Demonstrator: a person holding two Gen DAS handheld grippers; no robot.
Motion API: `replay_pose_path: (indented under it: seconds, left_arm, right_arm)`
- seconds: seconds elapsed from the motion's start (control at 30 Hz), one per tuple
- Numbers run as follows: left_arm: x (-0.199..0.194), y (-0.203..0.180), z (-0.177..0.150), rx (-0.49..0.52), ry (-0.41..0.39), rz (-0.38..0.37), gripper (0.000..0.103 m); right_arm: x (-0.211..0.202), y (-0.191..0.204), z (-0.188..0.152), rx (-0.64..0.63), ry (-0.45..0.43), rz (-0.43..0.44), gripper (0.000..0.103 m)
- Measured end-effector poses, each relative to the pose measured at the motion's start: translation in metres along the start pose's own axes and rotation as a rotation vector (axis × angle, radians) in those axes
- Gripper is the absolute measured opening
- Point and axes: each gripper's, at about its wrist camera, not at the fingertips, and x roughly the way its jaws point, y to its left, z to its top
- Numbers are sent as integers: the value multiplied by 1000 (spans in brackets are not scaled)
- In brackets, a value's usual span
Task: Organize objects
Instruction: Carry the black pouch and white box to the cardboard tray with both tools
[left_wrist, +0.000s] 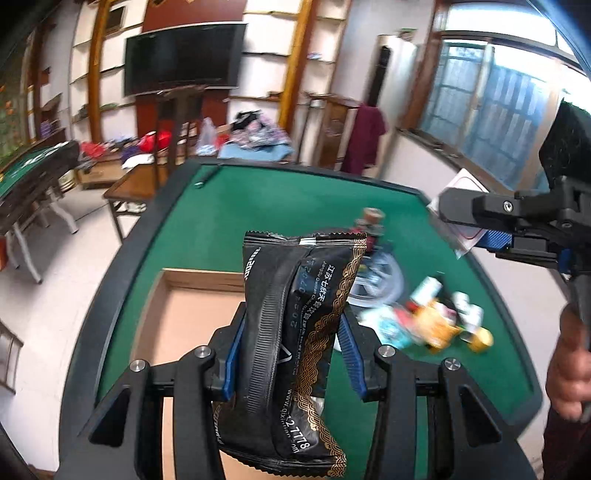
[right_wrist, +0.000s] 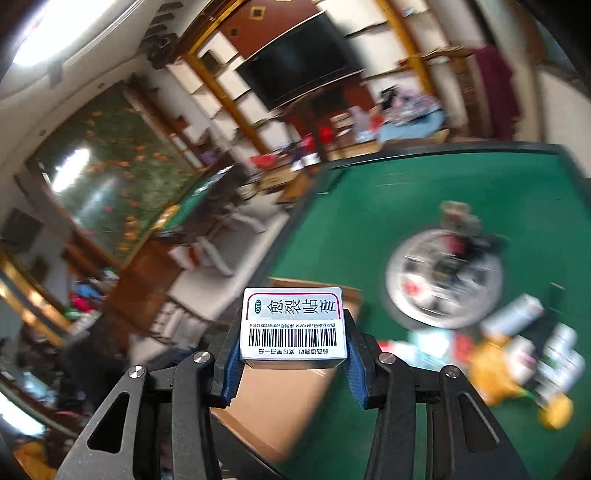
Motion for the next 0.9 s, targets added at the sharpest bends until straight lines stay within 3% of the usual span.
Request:
replay_pose_path:
  seconds: [0.07,0.17,0.3,0.53,0.9]
  left_arm:
    - [22,18,-1,-30,23,24,45]
    - [56,39,-11,-76,69,36,45]
    - [96,57,-28,-125,128,32,44]
    - [134,72,-48,-183,174,21,44]
    - [154,65,-43,-195,192,14,46]
  right_arm:
    - [38,7,8,14,49,8,51]
    - [109,0,-2,41,148,-54,51]
    - [159,-26,-20,104,226,-94,51]
    - [211,-48,-21,114,272,-197,51]
    - [239,-52,-18,77,284,-277,51]
